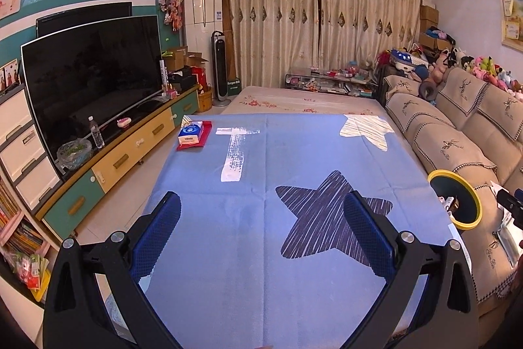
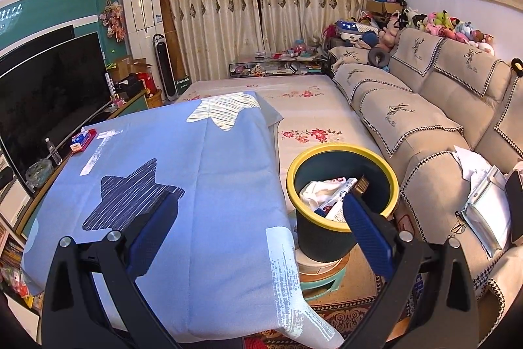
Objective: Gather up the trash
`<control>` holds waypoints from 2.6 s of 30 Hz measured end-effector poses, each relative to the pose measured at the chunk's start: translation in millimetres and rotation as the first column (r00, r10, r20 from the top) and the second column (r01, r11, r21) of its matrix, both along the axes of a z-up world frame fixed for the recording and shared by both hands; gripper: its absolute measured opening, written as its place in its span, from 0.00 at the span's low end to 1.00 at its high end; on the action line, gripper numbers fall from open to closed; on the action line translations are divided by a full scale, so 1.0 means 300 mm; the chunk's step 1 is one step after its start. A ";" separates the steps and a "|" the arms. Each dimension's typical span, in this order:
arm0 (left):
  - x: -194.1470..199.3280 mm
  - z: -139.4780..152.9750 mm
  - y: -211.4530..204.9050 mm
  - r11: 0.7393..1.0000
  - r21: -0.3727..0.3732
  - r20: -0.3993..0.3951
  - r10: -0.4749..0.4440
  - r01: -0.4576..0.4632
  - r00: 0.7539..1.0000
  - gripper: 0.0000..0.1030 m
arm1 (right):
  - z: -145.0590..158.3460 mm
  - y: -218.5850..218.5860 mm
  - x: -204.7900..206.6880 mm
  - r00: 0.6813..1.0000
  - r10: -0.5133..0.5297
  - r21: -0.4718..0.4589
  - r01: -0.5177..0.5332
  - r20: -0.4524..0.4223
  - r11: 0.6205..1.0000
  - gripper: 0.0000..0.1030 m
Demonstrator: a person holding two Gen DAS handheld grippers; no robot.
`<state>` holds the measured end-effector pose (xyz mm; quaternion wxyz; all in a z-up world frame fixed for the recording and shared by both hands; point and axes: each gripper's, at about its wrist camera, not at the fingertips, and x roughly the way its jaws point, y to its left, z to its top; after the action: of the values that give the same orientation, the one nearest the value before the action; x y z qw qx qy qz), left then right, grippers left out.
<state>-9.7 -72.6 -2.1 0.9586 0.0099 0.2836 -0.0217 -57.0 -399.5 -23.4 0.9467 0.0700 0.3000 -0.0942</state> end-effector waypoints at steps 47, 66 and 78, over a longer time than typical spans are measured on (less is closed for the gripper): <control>-0.010 0.019 -0.029 1.000 0.012 0.011 -0.012 0.012 1.000 0.95 | -0.018 0.006 0.017 1.000 0.003 0.008 -0.003 -0.008 1.000 0.93; -0.009 0.020 -0.032 1.000 0.013 0.007 -0.020 0.020 1.000 0.95 | -0.024 0.009 0.014 1.000 0.003 0.009 -0.003 -0.011 1.000 0.93; -0.010 0.014 -0.030 1.000 0.008 0.003 -0.026 0.026 1.000 0.95 | -0.037 0.015 0.015 1.000 0.004 0.011 -0.004 -0.015 1.000 0.93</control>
<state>-12.6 -81.7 2.1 0.9587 0.0175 0.2820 -0.0329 -52.5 -395.0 -34.3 0.9441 0.0739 0.3080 -0.0914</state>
